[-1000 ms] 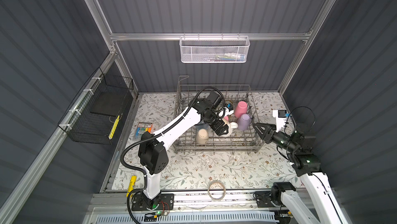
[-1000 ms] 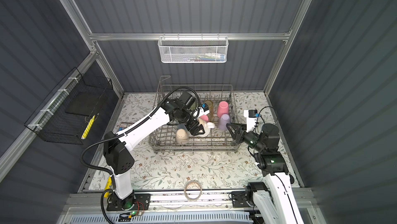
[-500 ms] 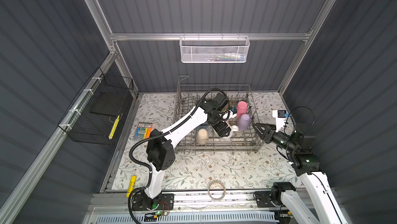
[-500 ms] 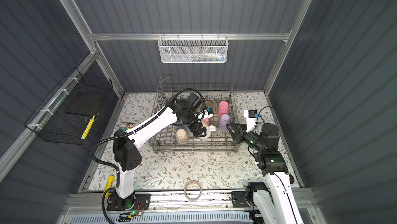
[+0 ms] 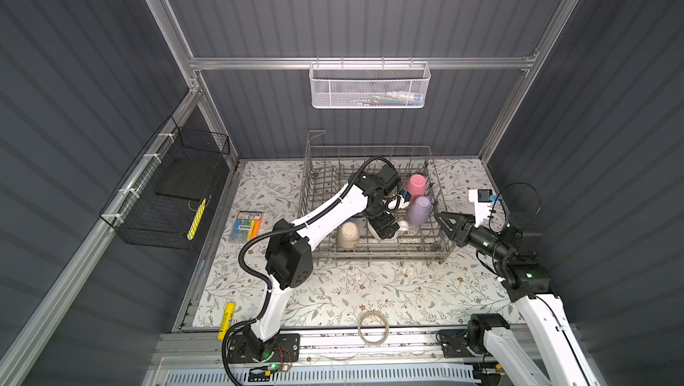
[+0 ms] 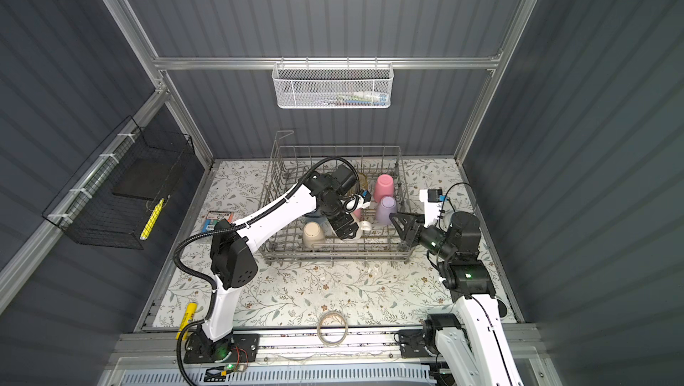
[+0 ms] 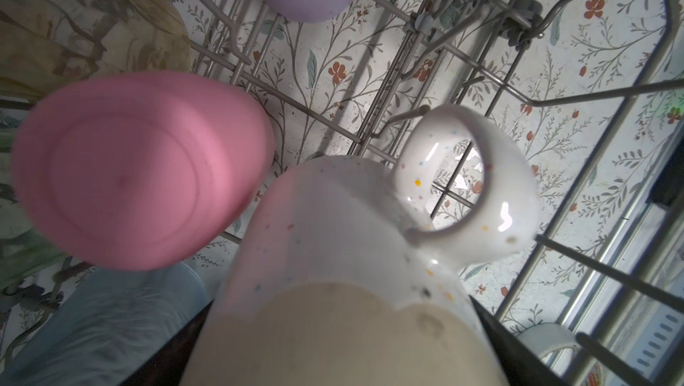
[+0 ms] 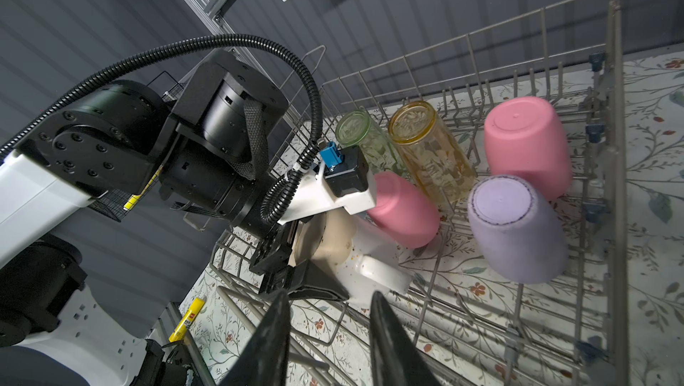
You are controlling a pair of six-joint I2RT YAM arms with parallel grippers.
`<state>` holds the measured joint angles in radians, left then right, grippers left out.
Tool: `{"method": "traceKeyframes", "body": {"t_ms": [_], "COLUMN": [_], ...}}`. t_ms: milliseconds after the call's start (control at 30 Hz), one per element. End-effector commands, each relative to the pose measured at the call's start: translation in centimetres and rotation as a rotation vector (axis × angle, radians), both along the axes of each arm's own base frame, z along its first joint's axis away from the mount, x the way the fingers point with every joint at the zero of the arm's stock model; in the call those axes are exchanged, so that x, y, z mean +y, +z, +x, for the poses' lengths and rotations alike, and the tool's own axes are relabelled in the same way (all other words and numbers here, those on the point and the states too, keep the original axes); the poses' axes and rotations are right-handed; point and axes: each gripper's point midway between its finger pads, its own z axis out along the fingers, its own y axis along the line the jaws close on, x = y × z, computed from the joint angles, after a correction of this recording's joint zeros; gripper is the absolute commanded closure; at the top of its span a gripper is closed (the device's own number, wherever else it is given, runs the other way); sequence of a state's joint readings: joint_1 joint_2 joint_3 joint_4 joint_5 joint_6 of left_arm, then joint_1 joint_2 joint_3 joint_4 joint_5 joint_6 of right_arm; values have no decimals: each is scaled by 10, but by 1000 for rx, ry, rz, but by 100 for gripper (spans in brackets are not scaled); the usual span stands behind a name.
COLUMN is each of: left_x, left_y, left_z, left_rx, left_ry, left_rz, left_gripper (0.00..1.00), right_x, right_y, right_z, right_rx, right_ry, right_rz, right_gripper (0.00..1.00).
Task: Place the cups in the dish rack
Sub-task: 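Lower the speckled mug upside down into the rack beside the cream mug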
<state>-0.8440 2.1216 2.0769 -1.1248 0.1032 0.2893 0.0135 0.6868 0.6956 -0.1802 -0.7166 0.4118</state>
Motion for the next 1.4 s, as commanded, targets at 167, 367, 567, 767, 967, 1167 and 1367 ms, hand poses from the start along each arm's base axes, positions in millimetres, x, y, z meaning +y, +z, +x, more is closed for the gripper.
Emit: {"method": "traceKeyframes", "body": {"t_ms": [167, 367, 567, 767, 967, 1167, 1367], "left_x": [-9, -10, -8, -4, -1, 2, 5], "left_y": [4, -8, -18, -27, -34, -42, -49], "left_z": [0, -1, -1, 0, -3, -5, -6], "left_rx": [-15, -9, -13, -14, -6, -2, -12], "left_ry": [-33, -38, -33, -28, -33, -38, -44], "left_rz": [3, 50, 96, 148, 181, 214, 260], "left_gripper": [81, 81, 81, 81, 81, 80, 76], "right_x": [2, 2, 2, 2, 2, 3, 3], "right_y": [-1, -2, -3, -5, -7, -7, -8], "right_z": [1, 1, 1, 1, 2, 1, 2], "right_rx": [0, 4, 7, 14, 22, 24, 29], "right_ry": [18, 20, 21, 23, 24, 29, 29], "right_rz": [14, 15, 16, 16, 18, 19, 19], "right_gripper": [63, 62, 62, 62, 61, 61, 60]}}
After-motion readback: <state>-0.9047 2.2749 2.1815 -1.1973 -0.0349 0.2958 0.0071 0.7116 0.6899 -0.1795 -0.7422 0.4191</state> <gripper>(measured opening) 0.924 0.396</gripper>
